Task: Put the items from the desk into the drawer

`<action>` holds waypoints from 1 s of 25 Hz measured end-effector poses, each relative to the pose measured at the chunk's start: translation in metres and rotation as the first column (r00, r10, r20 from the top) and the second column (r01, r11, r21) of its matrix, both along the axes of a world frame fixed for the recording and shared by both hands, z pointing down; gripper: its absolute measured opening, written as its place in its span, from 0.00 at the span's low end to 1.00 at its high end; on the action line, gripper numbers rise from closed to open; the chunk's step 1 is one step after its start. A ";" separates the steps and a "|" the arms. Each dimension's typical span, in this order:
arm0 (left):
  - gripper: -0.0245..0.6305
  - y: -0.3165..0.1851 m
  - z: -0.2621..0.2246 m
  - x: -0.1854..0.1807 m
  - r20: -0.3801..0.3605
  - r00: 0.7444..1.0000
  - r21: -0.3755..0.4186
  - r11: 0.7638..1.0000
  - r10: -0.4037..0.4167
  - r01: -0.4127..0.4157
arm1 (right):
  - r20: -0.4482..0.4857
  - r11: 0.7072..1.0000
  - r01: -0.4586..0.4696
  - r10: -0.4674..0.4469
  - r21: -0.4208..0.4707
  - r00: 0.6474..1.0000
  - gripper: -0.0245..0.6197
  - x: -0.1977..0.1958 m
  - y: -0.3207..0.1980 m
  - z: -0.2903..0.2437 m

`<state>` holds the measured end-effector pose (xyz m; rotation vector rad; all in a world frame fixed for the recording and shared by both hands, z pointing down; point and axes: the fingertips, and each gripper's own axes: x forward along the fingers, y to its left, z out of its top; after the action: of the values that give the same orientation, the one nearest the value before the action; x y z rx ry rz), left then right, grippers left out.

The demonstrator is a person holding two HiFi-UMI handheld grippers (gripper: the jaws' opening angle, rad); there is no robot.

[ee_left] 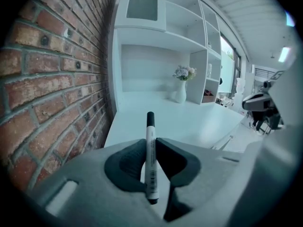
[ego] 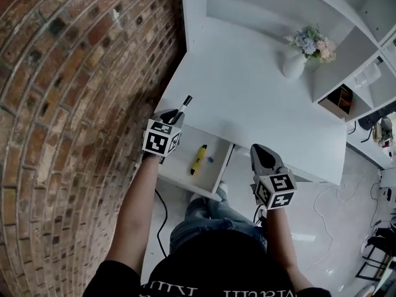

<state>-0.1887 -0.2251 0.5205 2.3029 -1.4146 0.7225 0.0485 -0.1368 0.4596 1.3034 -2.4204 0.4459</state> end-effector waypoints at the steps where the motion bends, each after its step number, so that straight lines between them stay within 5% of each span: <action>1: 0.14 0.005 -0.001 -0.003 -0.001 1.000 0.004 1.000 -0.003 0.003 | -0.001 1.000 0.006 -0.006 -0.001 1.000 0.04 -0.003 0.002 0.001; 12: 0.14 0.037 0.014 -0.025 -0.027 0.999 -0.023 1.000 -0.018 0.017 | -0.023 0.998 0.049 -0.049 -0.035 0.999 0.04 -0.034 0.019 0.017; 25: 0.14 0.090 0.102 -0.017 -0.078 0.997 -0.197 0.980 -0.025 0.009 | -0.056 0.986 0.054 -0.064 -0.156 0.996 0.04 -0.048 0.044 0.072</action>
<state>-0.2059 -0.1351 0.6229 2.1413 -1.2655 0.7213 0.0000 -0.0925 0.5315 1.1598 -2.3172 0.5572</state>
